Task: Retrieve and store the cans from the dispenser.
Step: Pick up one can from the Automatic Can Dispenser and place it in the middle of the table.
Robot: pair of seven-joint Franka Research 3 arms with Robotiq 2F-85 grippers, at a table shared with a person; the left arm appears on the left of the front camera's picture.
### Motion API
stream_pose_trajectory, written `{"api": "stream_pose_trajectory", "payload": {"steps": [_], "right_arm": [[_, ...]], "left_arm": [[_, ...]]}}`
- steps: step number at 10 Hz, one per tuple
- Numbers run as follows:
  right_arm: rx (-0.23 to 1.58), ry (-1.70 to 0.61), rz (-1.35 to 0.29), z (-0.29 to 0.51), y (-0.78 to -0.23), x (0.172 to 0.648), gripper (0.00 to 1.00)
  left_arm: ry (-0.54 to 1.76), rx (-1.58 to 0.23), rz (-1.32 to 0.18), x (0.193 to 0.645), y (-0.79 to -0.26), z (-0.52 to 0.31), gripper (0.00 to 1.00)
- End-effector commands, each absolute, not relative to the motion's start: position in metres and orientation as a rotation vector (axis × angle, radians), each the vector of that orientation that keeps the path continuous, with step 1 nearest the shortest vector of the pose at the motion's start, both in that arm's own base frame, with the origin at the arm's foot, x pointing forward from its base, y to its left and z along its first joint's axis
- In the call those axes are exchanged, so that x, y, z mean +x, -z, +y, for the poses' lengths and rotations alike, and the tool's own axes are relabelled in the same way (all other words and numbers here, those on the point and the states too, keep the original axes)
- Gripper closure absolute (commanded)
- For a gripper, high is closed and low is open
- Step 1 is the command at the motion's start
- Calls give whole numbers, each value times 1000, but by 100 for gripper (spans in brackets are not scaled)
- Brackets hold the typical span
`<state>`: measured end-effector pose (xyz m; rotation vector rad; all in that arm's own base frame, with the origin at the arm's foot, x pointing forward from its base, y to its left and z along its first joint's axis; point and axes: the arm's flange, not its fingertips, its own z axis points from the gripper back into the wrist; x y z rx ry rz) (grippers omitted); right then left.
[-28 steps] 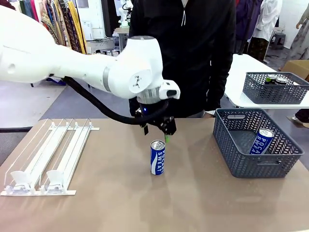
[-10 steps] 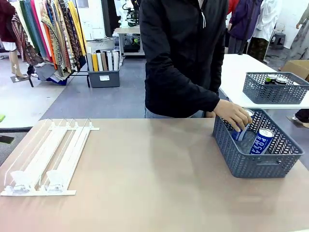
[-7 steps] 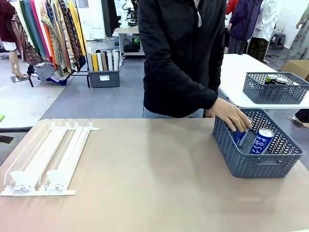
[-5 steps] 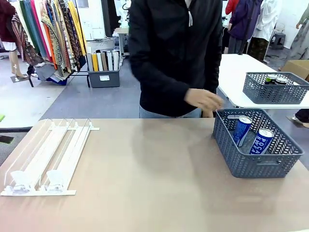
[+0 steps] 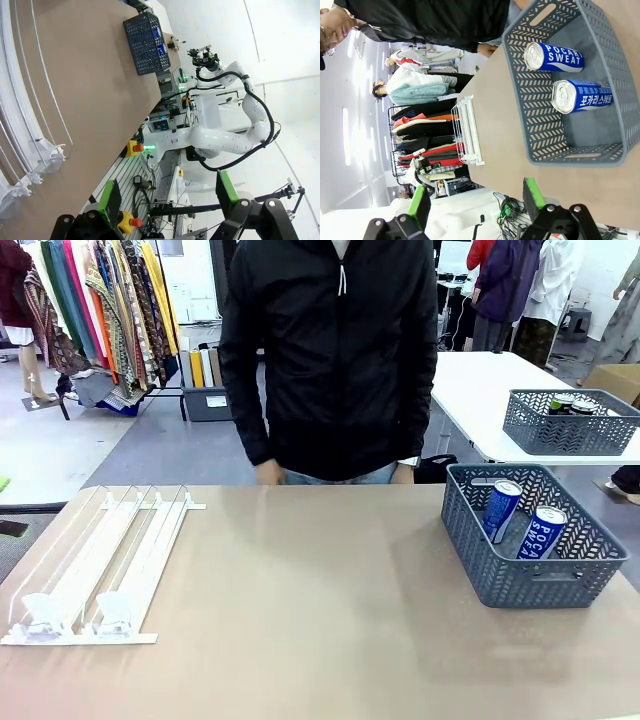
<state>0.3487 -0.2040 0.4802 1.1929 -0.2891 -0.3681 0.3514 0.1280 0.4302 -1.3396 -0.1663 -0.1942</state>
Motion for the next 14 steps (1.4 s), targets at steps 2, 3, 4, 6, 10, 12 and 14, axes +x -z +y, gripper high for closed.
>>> {"api": "stream_pose_trajectory", "payload": {"steps": [2, 3, 4, 6, 10, 12, 14], "right_arm": [[1195, 351, -294, -204, -483, 348, 0], [1195, 351, -294, -204, -483, 348, 0], [1195, 351, -294, -204, -483, 348, 0], [1195, 351, -294, -204, -483, 348, 0], [1195, 351, -294, -204, -483, 348, 0], [1195, 351, -294, -204, -483, 348, 0], [1195, 351, -294, -204, -483, 348, 0]], "left_arm": [[198, -1353, -170, 349, -432, 128, 0], [198, -1353, -170, 349, -432, 128, 0], [198, -1353, -170, 349, -432, 128, 0], [198, -1353, -170, 349, -432, 128, 0], [198, -1353, -170, 349, -432, 128, 0], [198, -1353, -170, 349, -432, 128, 0], [198, -1353, -170, 349, -432, 128, 0]]}}
